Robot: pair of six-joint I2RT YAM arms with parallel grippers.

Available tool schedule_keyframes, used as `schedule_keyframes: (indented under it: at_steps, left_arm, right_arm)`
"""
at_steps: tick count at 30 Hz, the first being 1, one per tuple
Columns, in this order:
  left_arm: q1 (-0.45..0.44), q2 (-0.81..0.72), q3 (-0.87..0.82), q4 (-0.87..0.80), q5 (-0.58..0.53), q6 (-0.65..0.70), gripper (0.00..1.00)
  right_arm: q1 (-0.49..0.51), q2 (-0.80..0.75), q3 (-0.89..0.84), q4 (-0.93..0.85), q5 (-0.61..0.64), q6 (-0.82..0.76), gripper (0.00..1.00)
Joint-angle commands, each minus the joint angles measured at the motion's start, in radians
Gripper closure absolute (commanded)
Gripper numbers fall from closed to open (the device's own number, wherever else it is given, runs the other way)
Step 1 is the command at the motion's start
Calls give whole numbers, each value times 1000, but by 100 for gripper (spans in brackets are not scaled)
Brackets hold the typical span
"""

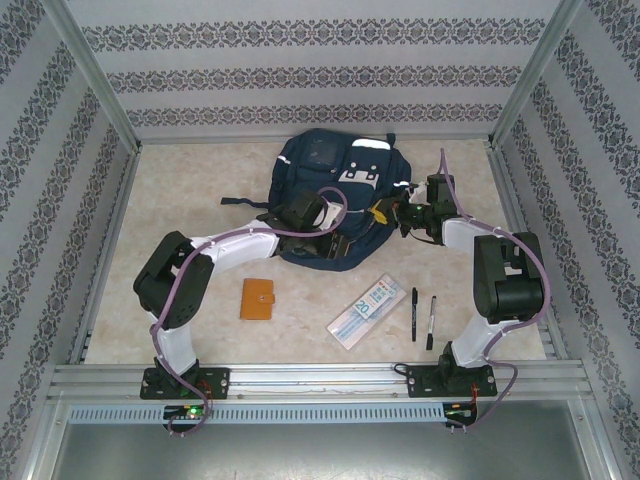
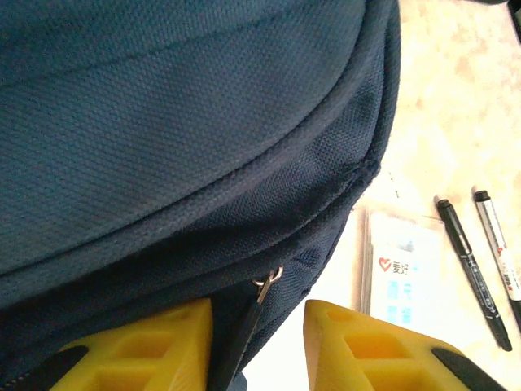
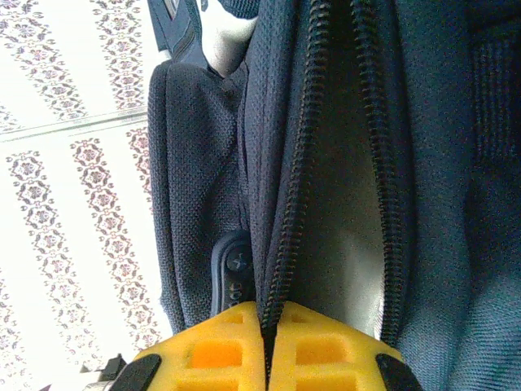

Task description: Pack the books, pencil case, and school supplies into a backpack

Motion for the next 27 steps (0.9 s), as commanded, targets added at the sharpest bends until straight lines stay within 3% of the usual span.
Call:
schedule_keyframes:
  at_steps: [1,7,12,16,17,19,23,27]
  left_arm:
    - [2,25,8,-4,-28,37,65]
    - [2,22,13,-43,-83,64,73]
    - [2,16,7,-66,-42,113,100]
    - [2,-7,-5,-47,-21,118,100]
    - [2,-16,-11,-32,-14,111,100]
    - [2,-35,-29,22,17,82,100]
    - [-1,-54,-53,137,61,1,100]
    - [-21,-52,-27,160,52,-6,100]
  right_arm:
    - [18,-20,14,14,-67,11,100]
    - [11,-18,8,14,-61,10,100]
    - [-3,-15,11,17,-64,13,100]
    - [-27,-3,15,20,-70,21,100]
    - [-32,-2,14,20,-65,20,94]
    - [-43,-5,6,23,-58,20,73]
    - [-39,-67,-61,27,-24,44,49]
    - [-30,-175,-178,16,36,79,42]
